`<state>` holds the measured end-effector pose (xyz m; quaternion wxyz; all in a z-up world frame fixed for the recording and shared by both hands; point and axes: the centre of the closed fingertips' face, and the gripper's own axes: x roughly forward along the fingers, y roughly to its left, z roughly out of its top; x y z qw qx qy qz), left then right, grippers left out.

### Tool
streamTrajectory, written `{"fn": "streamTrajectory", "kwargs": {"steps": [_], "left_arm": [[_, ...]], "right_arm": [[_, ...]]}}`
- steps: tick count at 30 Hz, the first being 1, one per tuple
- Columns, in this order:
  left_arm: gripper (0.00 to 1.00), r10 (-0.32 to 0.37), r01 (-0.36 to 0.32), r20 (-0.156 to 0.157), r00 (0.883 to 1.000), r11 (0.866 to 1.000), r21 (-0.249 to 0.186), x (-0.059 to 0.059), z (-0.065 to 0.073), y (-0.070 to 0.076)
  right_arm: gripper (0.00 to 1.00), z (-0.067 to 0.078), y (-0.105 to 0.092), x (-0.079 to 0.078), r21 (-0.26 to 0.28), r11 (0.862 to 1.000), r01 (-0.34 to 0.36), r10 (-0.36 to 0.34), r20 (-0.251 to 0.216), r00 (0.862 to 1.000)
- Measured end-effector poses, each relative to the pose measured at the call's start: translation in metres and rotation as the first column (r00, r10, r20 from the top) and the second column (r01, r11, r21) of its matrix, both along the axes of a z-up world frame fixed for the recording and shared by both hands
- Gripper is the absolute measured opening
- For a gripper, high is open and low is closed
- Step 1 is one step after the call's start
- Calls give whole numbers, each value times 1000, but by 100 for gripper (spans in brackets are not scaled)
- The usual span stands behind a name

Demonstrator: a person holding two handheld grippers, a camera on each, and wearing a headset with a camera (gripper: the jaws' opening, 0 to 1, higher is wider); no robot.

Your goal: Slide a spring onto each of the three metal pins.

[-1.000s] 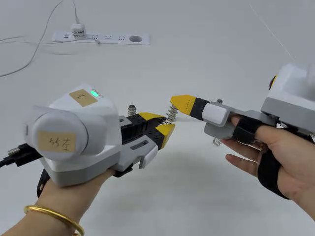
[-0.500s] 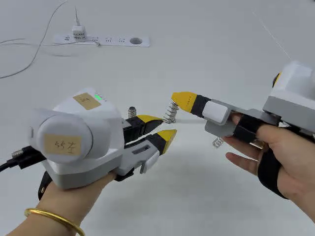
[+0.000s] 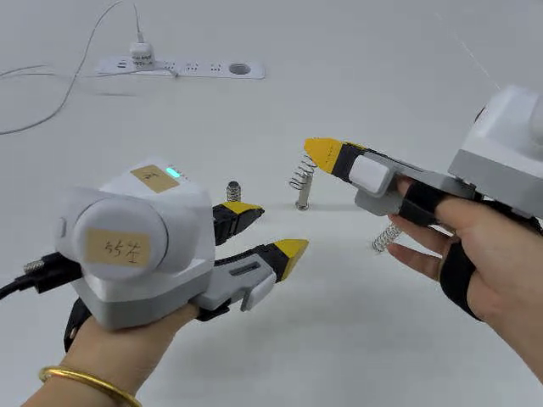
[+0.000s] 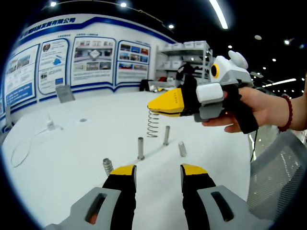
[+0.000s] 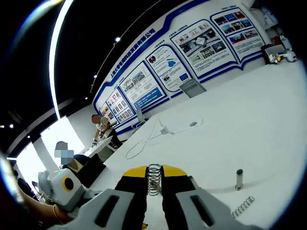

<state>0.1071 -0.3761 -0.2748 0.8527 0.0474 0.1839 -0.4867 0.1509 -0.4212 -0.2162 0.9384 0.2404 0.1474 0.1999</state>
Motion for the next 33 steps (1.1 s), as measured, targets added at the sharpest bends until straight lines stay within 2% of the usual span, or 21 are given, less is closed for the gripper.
{"fn": "streamTrajectory", "kwargs": {"steps": [9,14,16,20,25,33], "left_arm": [[52,51,-51,6,999,999,16,6,-1,10],[61,67,-68,17,998,997,28,8,-2,13],[65,74,-75,24,997,996,37,9,-2,15],[72,85,-86,27,996,995,46,11,-4,18],[81,92,-93,16,996,994,49,12,-7,19],[89,97,-98,10,995,994,40,14,-9,20]], "right_arm": [[11,-1,-11,14,-86,996,26,-23,31,999],[11,-2,-15,20,-134,990,34,-28,49,998],[11,-6,-18,23,-173,984,34,-25,54,998],[11,-10,-21,27,-190,981,37,-26,57,998],[11,-13,-25,34,-211,976,44,-31,64,997],[11,-25,-28,43,-248,968,42,-30,52,998]]}}
